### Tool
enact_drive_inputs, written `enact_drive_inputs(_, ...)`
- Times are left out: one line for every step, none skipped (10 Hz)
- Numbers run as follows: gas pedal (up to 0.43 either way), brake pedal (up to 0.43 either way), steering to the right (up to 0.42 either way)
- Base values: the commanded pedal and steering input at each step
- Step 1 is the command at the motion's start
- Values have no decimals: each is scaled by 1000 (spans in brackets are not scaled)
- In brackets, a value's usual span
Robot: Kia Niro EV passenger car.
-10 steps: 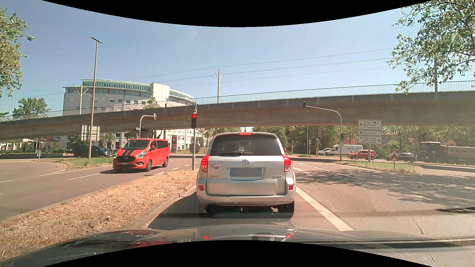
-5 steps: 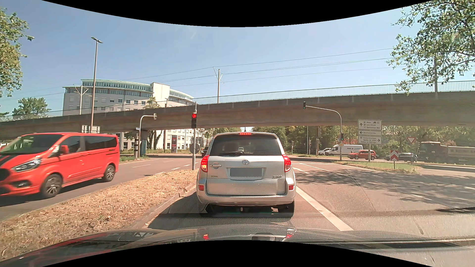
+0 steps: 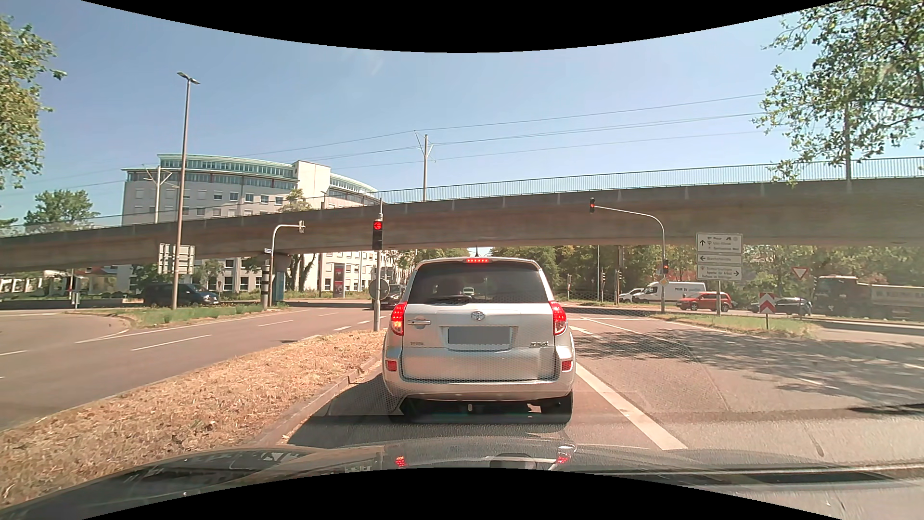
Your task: Follow the waypoints while adhering to traffic rules and regulations
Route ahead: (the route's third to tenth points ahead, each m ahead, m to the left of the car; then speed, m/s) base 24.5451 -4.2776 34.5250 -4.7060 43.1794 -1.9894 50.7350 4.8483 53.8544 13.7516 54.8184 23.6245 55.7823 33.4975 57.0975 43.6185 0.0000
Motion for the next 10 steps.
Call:
enact_drive_inputs(0,232,-1)
enact_drive_inputs(0,232,-1)
enact_drive_inputs(0,226,0)
enact_drive_inputs(0,226,0)
enact_drive_inputs(0,232,-1)
enact_drive_inputs(0,232,-1)
enact_drive_inputs(0,232,-1)
enact_drive_inputs(0,232,-1)
enact_drive_inputs(0,232,-1)
enact_drive_inputs(0,226,-1)
